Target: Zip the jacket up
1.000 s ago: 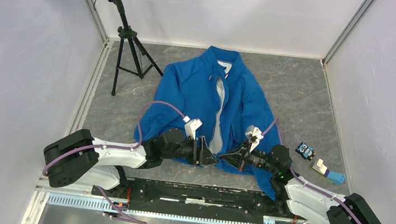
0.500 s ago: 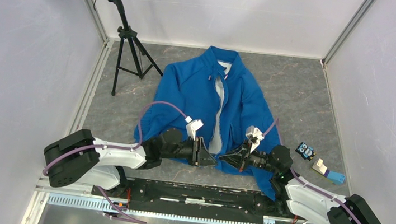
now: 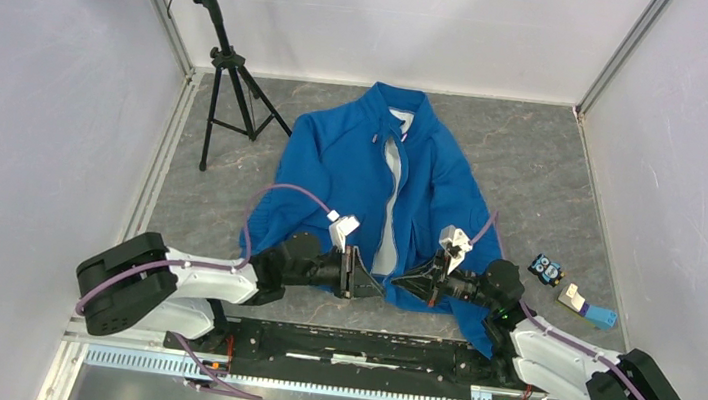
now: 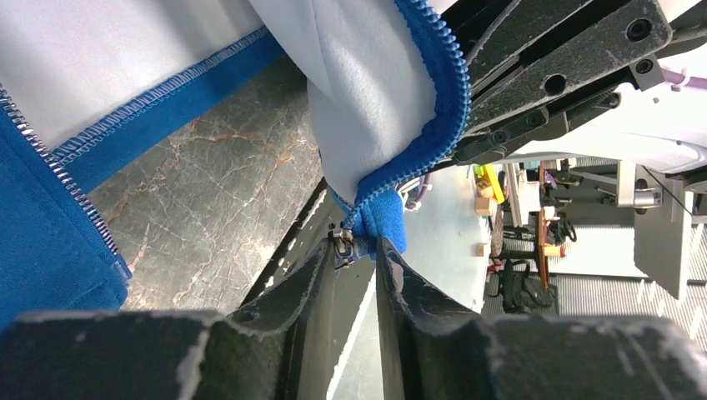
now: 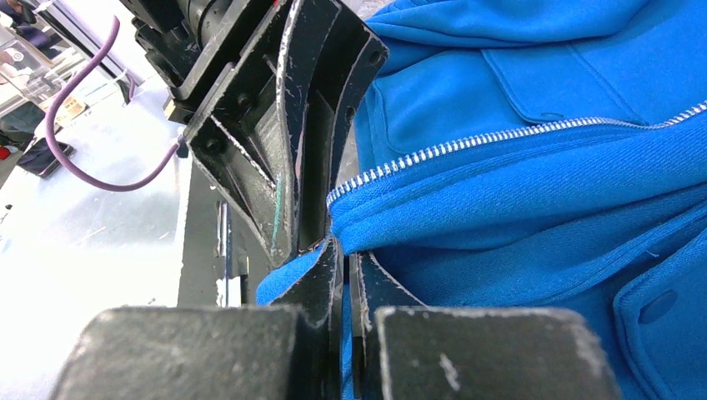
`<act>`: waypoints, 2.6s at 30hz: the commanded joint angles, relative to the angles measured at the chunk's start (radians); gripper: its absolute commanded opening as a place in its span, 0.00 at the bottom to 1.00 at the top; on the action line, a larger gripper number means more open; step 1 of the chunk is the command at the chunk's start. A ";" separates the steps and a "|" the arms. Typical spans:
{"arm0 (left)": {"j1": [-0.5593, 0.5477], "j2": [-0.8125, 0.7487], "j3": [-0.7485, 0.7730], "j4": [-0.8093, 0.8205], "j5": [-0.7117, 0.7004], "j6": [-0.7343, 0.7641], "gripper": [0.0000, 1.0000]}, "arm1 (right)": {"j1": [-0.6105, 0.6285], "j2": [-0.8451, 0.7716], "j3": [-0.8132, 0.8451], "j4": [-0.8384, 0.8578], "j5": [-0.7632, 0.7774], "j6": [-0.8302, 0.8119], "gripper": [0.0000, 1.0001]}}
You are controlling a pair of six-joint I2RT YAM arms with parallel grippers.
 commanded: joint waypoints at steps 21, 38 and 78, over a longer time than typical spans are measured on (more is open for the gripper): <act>-0.001 -0.099 0.232 -0.566 -0.220 0.259 0.02 | 0.032 -0.055 0.235 -0.818 0.251 0.034 0.66; -0.024 -0.112 0.224 -0.580 -0.215 0.273 0.02 | 0.113 -0.113 0.084 -0.425 0.278 0.728 0.68; -0.111 -0.064 0.263 -0.568 -0.242 0.212 0.08 | 0.151 0.279 -0.135 0.481 0.381 0.620 0.00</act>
